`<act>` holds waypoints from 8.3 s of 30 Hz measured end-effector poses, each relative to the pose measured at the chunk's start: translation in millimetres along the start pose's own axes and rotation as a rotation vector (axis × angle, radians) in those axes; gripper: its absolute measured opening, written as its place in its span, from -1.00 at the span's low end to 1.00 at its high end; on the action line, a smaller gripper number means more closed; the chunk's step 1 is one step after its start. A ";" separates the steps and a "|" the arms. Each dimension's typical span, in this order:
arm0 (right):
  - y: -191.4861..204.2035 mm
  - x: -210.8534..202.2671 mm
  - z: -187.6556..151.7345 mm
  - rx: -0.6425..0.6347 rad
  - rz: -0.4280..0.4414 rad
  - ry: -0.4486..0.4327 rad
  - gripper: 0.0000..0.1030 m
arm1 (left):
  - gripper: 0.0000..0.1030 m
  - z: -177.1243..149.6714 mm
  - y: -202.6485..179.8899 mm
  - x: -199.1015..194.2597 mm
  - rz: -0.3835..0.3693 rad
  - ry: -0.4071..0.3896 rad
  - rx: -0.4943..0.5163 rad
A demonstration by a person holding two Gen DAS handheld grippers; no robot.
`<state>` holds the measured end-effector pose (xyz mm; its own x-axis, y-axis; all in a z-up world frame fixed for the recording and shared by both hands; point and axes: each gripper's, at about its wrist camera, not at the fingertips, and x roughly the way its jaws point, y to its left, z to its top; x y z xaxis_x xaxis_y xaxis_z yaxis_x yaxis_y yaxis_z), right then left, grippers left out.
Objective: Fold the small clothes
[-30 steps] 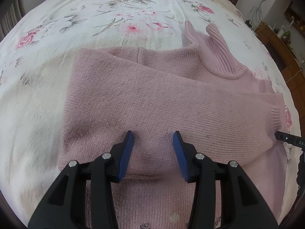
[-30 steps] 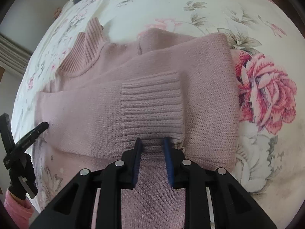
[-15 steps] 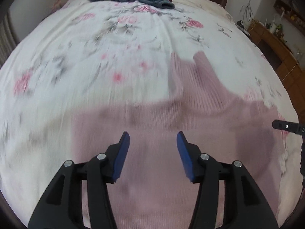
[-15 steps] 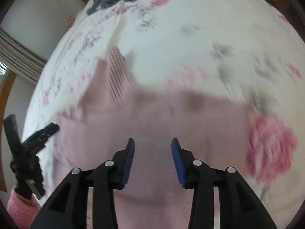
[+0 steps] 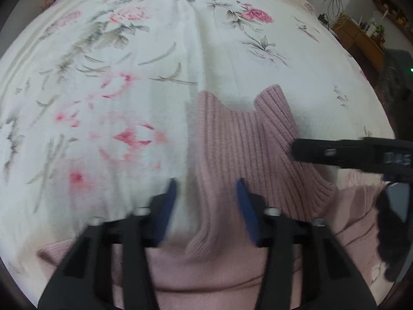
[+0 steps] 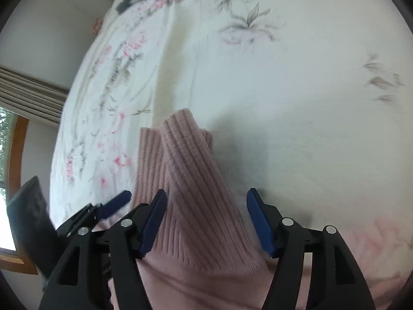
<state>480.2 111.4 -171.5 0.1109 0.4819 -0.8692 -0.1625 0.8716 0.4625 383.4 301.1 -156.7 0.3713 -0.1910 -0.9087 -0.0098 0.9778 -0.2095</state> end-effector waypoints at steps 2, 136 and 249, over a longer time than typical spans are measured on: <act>5.8 10.6 -0.4 -0.029 -0.013 0.017 -0.21 | -0.81 0.4 -0.1 7.2 -0.022 0.020 -0.018; -70.3 -187.3 -592.0 0.161 0.022 -0.016 0.21 | 0.10 -495.8 73.6 -238.5 -0.133 0.154 -0.284; -54.2 -175.4 -355.7 -0.181 -0.126 -0.036 0.01 | -0.84 -305.6 75.1 -190.8 0.028 -0.031 -0.030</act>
<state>120.8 -52.4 -106.3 0.1758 0.3762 -0.9097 -0.3180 0.8963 0.3092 28.2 384.5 -109.4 0.3987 -0.1608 -0.9029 -0.0483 0.9795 -0.1958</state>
